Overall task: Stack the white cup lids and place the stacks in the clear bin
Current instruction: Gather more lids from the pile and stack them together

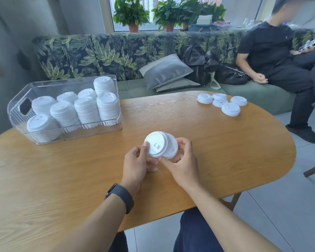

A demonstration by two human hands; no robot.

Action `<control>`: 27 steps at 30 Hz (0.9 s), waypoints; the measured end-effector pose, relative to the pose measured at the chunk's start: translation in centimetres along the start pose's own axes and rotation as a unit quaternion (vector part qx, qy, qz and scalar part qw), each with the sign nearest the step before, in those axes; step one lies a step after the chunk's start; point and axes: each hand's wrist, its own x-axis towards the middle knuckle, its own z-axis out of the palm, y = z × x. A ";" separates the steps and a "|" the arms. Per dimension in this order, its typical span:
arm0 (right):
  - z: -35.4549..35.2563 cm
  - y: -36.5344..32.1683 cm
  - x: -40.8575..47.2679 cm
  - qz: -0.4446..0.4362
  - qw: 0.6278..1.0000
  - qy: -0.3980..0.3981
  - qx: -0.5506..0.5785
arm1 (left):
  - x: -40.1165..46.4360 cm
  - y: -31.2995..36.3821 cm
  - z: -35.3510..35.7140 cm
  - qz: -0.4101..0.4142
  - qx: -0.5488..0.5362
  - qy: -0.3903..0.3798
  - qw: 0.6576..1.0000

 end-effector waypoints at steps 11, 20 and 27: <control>-1.2 0.2 1.4 0.168 0.952 -0.084 0.240 | 0.2 -0.3 0.3 0.012 0.013 0.007 1.000; -1.0 0.0 1.3 0.153 0.957 -0.102 0.225 | 0.3 -0.4 0.5 0.028 0.047 0.014 0.998; -1.1 0.2 1.4 0.152 0.964 -0.060 0.210 | 0.4 -0.2 0.5 0.011 0.041 -0.011 0.999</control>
